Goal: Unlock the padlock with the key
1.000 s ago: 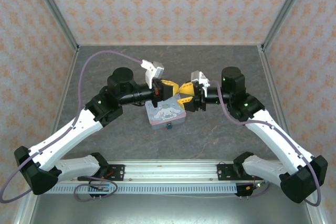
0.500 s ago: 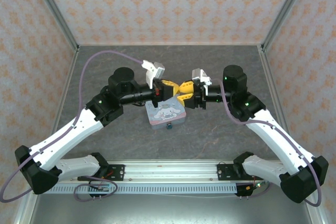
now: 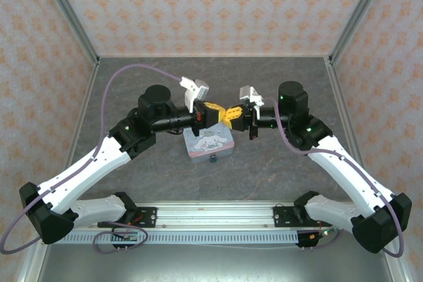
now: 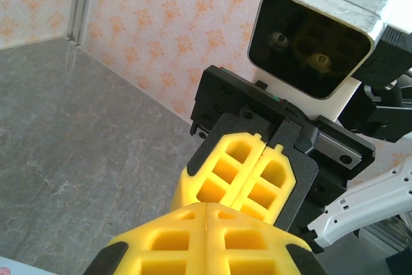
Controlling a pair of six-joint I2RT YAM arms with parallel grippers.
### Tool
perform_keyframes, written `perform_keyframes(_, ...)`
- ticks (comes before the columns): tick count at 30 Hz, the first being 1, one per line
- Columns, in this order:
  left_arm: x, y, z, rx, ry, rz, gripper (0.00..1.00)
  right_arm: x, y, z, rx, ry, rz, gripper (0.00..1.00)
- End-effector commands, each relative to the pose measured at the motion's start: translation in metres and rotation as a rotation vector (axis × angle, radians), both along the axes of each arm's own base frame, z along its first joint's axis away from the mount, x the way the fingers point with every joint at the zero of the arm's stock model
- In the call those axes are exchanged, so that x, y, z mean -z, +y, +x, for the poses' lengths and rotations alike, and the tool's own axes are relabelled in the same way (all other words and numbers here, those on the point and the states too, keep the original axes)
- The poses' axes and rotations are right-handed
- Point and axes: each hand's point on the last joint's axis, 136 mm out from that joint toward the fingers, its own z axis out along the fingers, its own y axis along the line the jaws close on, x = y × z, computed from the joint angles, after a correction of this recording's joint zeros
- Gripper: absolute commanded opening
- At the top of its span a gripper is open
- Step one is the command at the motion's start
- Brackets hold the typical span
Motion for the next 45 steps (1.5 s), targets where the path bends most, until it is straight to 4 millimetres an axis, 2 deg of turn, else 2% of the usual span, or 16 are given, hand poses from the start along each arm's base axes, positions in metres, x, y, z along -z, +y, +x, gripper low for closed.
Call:
perform_keyframes(1,-0.003,0.004,0.002,-0.03,-0.037,0.003,0.0,-0.011,-0.001,-0.008,-0.025,-0.042,0.007,0.0)
perform_keyframes(3,-0.002,0.006,0.005,-0.053,-0.031,0.005,0.01,-0.006,-0.002,-0.007,-0.008,-0.034,-0.003,0.0)
perform_keyframes(4,-0.003,0.008,0.006,-0.068,-0.032,0.005,0.07,-0.004,-0.003,-0.007,0.003,-0.03,-0.009,0.0)
perform_keyframes(7,-0.002,0.019,0.015,-0.148,-0.019,0.017,0.47,0.008,-0.009,0.0,0.071,-0.002,-0.051,0.0)
perform_keyframes(9,0.001,0.031,0.023,-0.227,-0.002,0.038,0.67,0.022,-0.014,0.004,0.126,0.031,-0.092,0.0)
perform_keyframes(11,0.009,0.044,0.032,-0.311,0.022,0.069,0.76,0.038,-0.02,0.01,0.196,0.066,-0.128,0.0)
perform_keyframes(14,0.036,0.066,0.045,-0.446,0.07,0.167,0.83,0.063,-0.032,0.021,0.318,0.133,-0.172,0.0)
perform_keyframes(18,0.095,0.088,0.056,-0.584,0.176,0.328,0.86,0.096,-0.046,0.034,0.464,0.228,-0.198,0.0)
perform_keyframes(22,0.159,0.09,0.058,-0.615,0.298,0.46,0.84,0.128,-0.066,0.049,0.638,0.292,-0.24,0.0)
perform_keyframes(25,0.187,0.089,0.061,-0.663,0.329,0.542,0.84,0.145,-0.084,0.059,0.768,0.313,-0.273,0.0)
perform_keyframes(29,0.211,0.089,0.068,-0.728,0.35,0.678,0.81,0.154,-0.1,0.065,0.876,0.323,-0.278,0.0)
perform_keyframes(35,0.236,0.08,0.073,-0.763,0.365,0.844,0.78,0.159,-0.109,0.067,0.929,0.325,-0.289,0.0)
perform_keyframes(40,0.252,0.063,0.076,-0.734,0.401,0.855,0.75,0.158,-0.11,0.069,0.936,0.322,-0.291,0.0)
perform_keyframes(45,0.265,0.059,0.079,-0.758,0.459,0.872,0.74,0.158,-0.109,0.069,0.933,0.328,-0.296,0.0)
